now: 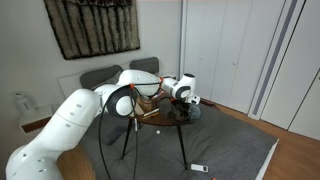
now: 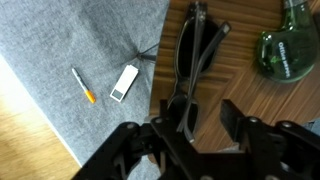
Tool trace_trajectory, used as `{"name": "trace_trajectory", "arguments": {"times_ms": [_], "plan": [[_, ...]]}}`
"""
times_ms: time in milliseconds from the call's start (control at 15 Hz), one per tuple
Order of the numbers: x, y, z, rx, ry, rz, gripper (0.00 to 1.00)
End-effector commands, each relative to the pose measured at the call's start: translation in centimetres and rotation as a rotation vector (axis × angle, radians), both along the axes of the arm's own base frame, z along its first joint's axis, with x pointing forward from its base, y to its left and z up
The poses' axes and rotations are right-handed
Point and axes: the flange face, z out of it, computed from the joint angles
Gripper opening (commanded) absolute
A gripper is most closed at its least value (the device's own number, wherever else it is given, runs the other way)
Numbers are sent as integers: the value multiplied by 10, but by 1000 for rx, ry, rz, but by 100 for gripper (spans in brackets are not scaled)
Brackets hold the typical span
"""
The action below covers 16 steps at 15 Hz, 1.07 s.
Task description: Put the black pair of glasses in the basket
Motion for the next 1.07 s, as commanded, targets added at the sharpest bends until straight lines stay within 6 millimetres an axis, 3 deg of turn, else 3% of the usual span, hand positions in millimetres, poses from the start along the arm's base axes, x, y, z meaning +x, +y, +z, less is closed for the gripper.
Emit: {"name": "trace_trajectory", "arguments": {"times_ms": [0,133,267,400,600,800,1000], "plan": [[10,1,2,-15,-5,-25,27],[11,2,2,-16,-6,-23,12],[11,3,1,-16,-6,-20,6],[11,4,3,-16,-10,-18,4],[11,6,11,-21,-25,-11,7],[12,10,33,-50,-76,6,7],[16,19,69,-112,-196,50,6]]}}
